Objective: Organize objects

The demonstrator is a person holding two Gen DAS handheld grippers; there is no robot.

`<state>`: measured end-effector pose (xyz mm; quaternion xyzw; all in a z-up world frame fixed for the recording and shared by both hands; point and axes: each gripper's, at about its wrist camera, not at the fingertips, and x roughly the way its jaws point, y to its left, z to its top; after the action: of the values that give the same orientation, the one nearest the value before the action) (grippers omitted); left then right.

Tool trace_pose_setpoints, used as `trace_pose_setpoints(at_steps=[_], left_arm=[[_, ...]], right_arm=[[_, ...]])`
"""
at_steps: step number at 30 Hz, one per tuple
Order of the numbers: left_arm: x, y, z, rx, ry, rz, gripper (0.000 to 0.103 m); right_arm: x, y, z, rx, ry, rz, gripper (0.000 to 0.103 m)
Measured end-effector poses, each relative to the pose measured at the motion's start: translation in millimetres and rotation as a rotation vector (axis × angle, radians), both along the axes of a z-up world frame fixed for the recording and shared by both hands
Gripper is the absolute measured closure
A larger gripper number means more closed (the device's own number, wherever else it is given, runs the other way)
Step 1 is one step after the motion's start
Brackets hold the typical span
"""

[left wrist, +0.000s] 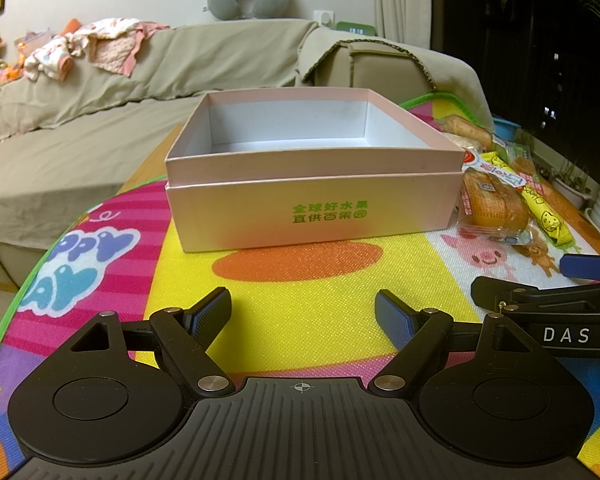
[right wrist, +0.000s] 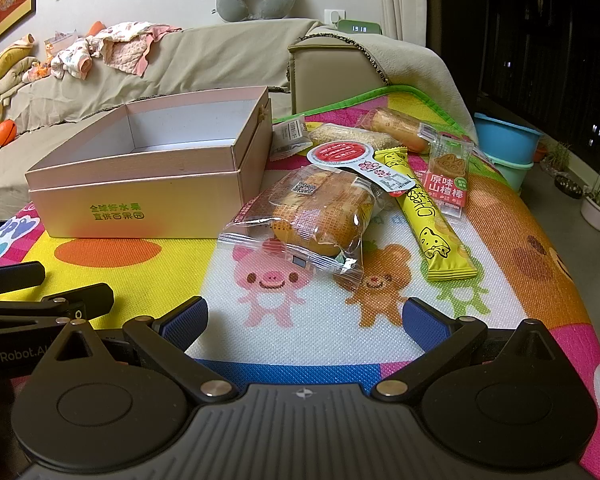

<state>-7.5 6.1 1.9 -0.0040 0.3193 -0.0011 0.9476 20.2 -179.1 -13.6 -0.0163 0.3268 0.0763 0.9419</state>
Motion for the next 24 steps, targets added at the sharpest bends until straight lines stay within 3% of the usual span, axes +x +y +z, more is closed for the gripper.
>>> trace_pose_setpoints(at_steps=[24], left_arm=[[-3.0,2.3,0.8,0.001,0.000,0.000,0.018]], right_arm=[[0.8,-0.7,-0.8,0.002,0.000,0.000,0.000]])
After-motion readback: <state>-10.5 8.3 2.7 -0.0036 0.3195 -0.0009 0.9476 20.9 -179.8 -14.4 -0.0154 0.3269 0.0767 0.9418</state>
